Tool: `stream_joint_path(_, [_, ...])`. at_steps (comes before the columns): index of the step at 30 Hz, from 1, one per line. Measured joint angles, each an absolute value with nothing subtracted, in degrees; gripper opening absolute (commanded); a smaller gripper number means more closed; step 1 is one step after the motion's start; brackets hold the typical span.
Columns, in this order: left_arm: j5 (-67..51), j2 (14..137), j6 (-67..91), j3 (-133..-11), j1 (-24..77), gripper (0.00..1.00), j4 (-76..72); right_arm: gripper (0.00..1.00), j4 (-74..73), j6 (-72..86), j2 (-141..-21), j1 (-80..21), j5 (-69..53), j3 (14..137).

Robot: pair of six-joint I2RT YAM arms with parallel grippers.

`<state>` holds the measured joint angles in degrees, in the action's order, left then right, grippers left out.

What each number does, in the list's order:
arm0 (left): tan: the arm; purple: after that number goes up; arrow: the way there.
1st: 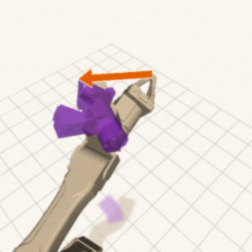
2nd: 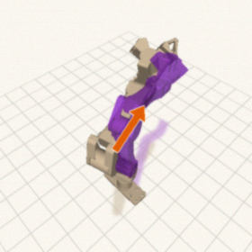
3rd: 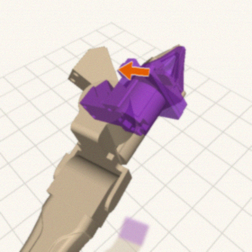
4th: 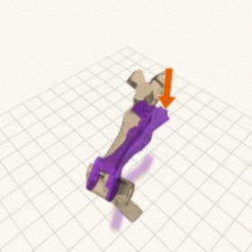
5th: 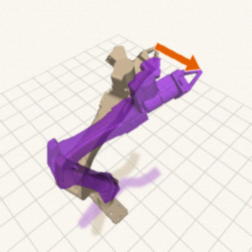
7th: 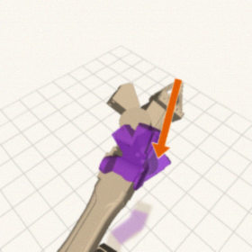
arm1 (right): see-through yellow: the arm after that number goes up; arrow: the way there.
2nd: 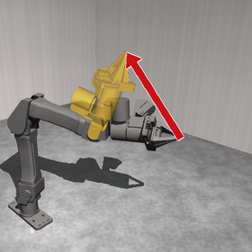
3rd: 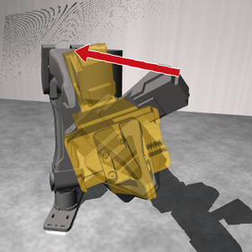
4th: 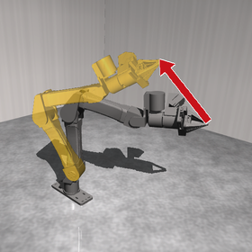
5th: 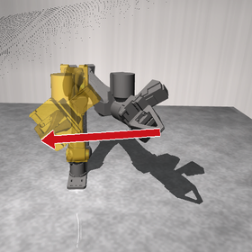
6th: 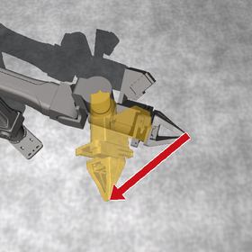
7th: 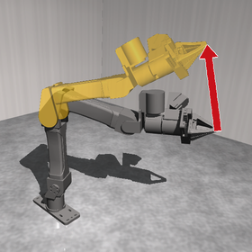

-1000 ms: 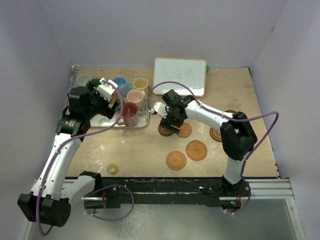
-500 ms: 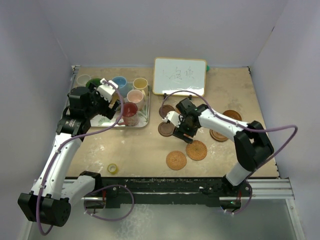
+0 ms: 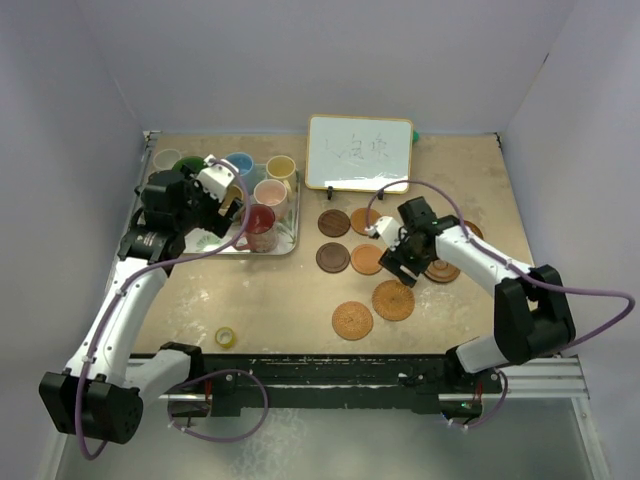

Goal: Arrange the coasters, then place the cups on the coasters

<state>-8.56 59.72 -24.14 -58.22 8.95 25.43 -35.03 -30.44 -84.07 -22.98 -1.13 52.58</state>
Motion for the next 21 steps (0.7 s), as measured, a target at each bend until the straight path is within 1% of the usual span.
stream_joint_path(7, [-8.71,57.78,-23.00,-58.22,8.95,0.89,25.21,0.75,-33.74,-30.55,-86.48,-9.76,-3.05,53.84])
stream_joint_path(15, [-8.82,56.71,-22.98,-58.22,8.93,0.88,24.84,0.72,-33.71,-30.41,-90.96,-1.26,-5.39,56.34])
stream_joint_path(21, [-9.28,56.51,-22.96,-58.22,8.93,0.88,24.84,0.69,-33.71,-29.91,-92.03,4.19,-5.78,59.88])
